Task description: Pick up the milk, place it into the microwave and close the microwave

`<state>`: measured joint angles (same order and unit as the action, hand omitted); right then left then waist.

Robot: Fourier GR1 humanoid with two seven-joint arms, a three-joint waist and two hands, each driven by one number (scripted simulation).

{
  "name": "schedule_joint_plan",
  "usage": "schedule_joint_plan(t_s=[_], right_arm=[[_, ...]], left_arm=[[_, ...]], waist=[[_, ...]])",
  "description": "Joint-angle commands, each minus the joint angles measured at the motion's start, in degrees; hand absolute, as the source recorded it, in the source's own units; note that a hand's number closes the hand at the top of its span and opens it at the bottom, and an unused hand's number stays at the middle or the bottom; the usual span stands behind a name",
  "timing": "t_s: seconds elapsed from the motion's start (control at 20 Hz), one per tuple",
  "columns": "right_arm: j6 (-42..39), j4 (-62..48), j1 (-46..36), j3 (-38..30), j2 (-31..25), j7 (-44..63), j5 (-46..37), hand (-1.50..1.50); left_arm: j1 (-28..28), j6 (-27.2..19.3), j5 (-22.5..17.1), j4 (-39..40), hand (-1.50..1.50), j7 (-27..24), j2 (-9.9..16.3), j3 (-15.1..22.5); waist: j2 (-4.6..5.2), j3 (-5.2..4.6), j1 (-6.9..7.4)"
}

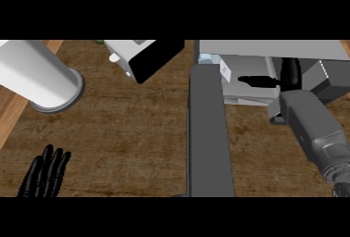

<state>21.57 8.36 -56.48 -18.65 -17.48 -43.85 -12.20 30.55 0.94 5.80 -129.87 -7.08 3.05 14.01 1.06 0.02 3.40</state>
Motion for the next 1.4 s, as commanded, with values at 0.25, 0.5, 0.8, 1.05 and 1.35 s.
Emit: schedule_joint_plan(t_s=[0.25, 0.5, 0.8, 1.05, 1.35], right_arm=[[-12.0, -0.01, 5.42, -1.8, 0.66, -2.94, 2.95, -1.5], [-13.43, 1.5, 9.36, -0.98, 3.67, -4.81, 3.06, -1.5], [-17.85, 1.18, 15.82, -0.47, 4.24, -5.99, 3.37, -1.5], [-18.05, 3.85, 19.16, -0.12, 8.59, -7.36, 4.44, -1.5], [-24.03, 6.43, 27.87, 0.19, 9.02, -13.34, 5.87, -1.5]], left_arm=[[-0.84, 0.13, -0.77, -0.26, -1.5, 1.55, -0.55, 1.54], [-2.08, -1.0, 0.01, 0.74, -1.5, 2.37, -1.34, 1.69], [-0.16, -1.32, 1.1, -0.7, -1.5, 1.83, -1.0, 2.82], [0.02, -0.62, -1.29, -1.76, -1.5, 3.7, 0.3, 0.68], [-4.22, 1.45, 0.17, 1.75, -1.5, 3.99, 0.32, 5.62]], waist=[[-0.38, 0.09, -1.79], [-0.78, 0.02, -2.7], [-0.92, 0.02, -2.89], [-1.14, -0.02, -3.29], [-1.18, -0.03, -4.11]])
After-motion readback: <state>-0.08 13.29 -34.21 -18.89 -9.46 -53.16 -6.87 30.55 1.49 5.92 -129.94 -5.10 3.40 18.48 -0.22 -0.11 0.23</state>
